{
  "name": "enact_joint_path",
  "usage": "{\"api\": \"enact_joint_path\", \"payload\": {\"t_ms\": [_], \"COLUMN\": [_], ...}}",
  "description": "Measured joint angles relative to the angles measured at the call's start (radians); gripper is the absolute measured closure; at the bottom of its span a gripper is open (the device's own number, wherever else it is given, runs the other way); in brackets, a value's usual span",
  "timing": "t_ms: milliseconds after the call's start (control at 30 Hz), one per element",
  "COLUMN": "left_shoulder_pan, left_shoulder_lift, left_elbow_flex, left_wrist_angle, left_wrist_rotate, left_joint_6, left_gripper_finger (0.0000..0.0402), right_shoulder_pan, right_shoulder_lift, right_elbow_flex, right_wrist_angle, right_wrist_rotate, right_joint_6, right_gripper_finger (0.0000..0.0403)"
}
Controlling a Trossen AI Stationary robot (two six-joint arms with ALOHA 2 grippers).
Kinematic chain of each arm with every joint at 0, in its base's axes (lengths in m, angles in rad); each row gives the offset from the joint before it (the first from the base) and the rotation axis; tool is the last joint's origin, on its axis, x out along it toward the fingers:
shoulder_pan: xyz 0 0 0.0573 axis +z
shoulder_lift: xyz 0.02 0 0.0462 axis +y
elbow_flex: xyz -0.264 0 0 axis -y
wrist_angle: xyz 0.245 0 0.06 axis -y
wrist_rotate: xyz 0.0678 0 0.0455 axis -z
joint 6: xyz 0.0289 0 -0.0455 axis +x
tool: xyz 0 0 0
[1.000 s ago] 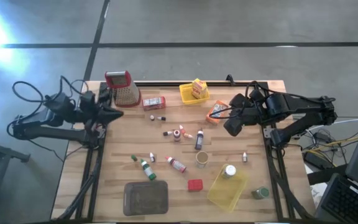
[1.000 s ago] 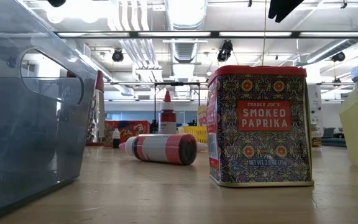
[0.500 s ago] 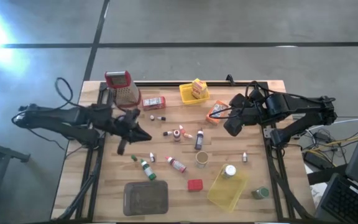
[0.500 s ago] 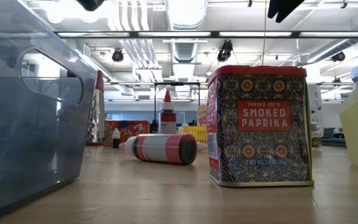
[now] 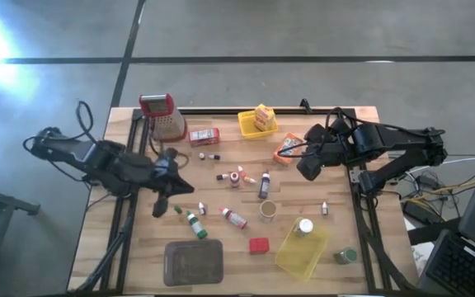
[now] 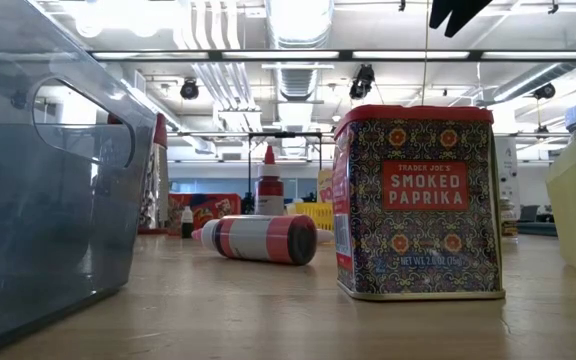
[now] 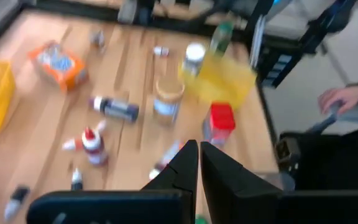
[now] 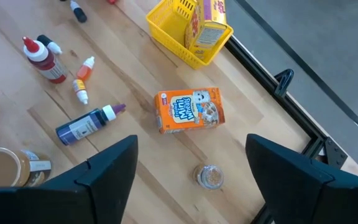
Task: Pick & Place Kitchen Items
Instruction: Put the small green food coloring bottle into the black bin
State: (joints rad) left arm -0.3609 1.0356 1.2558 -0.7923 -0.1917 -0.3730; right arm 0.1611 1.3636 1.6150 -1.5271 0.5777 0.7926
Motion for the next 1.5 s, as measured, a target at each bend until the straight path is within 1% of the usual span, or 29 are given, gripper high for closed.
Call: {"api": "enact_joint_path", "payload": {"t_ms": [100,233,400,500,600,700,867,1033,1133,1233,1333,1500], "left_shoulder_pan": [-0.023,-0.035,-0.035,-0.035,-0.034,-0.034,-0.034,-0.034,-0.035,-0.038,-0.038,-0.038], "left_shoulder_lift": [0.032,0.042,0.073,0.087,0.104,0.106,0.109,0.109,0.109,0.109,0.109,0.11], "left_elbow_flex": [0.01,-0.009,-0.049,-0.051,-0.054,-0.06,-0.081,-0.084,-0.084,-0.088,-0.108,-0.157], "left_wrist_angle": [-0.07,-0.094,-0.106,-0.107,-0.109,-0.112,-0.147,-0.217,-0.25,-0.275,-0.307,-0.309], "left_wrist_rotate": [0.002,0.028,0.148,0.161,0.165,0.165,0.183,0.236,0.263,0.263,0.263,0.261], "left_joint_6": [-0.048,-0.105,-0.157,-0.201,-0.227,-0.244,-0.297,-0.341,-0.377,-0.389,-0.385,-0.385], "left_gripper_finger": [0.0378,0.0378,0.0378,0.0377,0.0368,0.0347,0.0301,0.0268,0.0261,0.026,0.026,0.026], "right_shoulder_pan": [0.0,0.0,0.0,0.0,0.0,0.0,0.0,0.0,0.0,0.0,0.0,0.0], "right_shoulder_lift": [0.0,0.0,0.0,0.0,0.0,0.0,0.0,0.0,0.0,0.0,0.0,0.0], "right_elbow_flex": [0.0,0.0,0.0,0.0,0.0,0.0,0.0,0.0,0.0,0.0,0.0,0.0], "right_wrist_angle": [0.0,0.0,0.0,0.0,0.0,0.0,0.0,0.0,0.0,0.0,0.0,0.001], "right_wrist_rotate": [0.0,0.0,0.0,0.0,0.0,0.0,0.0,0.0,0.0,0.0,0.0,0.0], "right_joint_6": [0.0,0.0,0.0,0.0,0.0,0.0,0.0,0.0,0.0,0.0,0.0,0.0], "right_gripper_finger": [0.0095,0.0081,0.0063,0.0053,0.0045,0.0041,0.0049,0.0065,0.0075,0.0084,0.0093,0.0107]}}
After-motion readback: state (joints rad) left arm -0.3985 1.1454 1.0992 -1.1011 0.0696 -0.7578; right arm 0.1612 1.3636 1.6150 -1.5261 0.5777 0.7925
